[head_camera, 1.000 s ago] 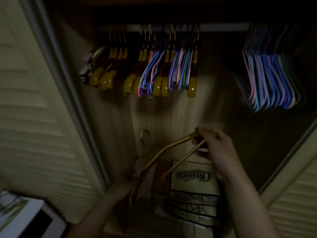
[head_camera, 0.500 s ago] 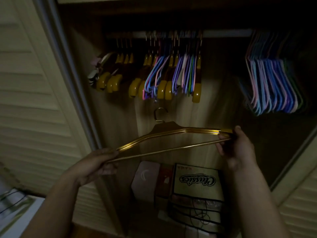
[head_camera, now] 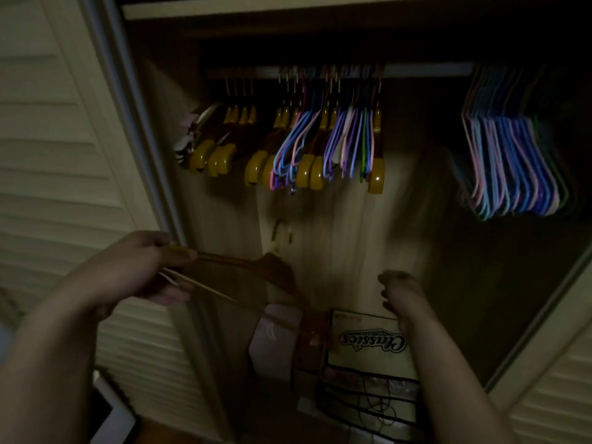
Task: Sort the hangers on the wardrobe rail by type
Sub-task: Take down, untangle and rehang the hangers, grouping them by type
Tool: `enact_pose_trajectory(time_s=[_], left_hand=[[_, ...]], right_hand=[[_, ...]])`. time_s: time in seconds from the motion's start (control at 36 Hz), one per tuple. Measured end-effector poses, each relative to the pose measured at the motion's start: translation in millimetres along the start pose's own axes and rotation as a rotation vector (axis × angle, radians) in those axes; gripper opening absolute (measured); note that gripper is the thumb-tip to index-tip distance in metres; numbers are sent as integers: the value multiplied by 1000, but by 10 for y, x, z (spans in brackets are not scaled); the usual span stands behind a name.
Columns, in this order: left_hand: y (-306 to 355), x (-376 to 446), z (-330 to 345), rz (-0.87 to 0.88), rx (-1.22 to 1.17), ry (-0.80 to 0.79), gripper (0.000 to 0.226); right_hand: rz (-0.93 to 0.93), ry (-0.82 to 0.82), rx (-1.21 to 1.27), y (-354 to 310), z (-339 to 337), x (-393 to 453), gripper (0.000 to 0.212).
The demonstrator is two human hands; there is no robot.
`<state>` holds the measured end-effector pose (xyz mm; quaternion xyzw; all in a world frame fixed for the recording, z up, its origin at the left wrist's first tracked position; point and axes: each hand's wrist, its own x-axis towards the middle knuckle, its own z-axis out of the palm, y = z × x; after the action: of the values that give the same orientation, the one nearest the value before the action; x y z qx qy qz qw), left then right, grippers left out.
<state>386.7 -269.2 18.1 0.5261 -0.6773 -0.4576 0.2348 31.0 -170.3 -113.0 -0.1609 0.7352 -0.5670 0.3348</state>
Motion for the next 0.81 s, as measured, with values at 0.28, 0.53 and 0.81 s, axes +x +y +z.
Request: enact_pose_trajectory(time_s=[0.28,0.53,0.81], left_hand=[[251,-56,-231,34,285,361,14],[504,-90,-123,226,414,433,21],[632,4,-156,249,518,473,33]], right_hand=[[-428,-128,-68,-744,207,-430,13],[-637,-113,-94,-1134,281,-591,17],[-660,-64,-102,-1186,222,-553,14]])
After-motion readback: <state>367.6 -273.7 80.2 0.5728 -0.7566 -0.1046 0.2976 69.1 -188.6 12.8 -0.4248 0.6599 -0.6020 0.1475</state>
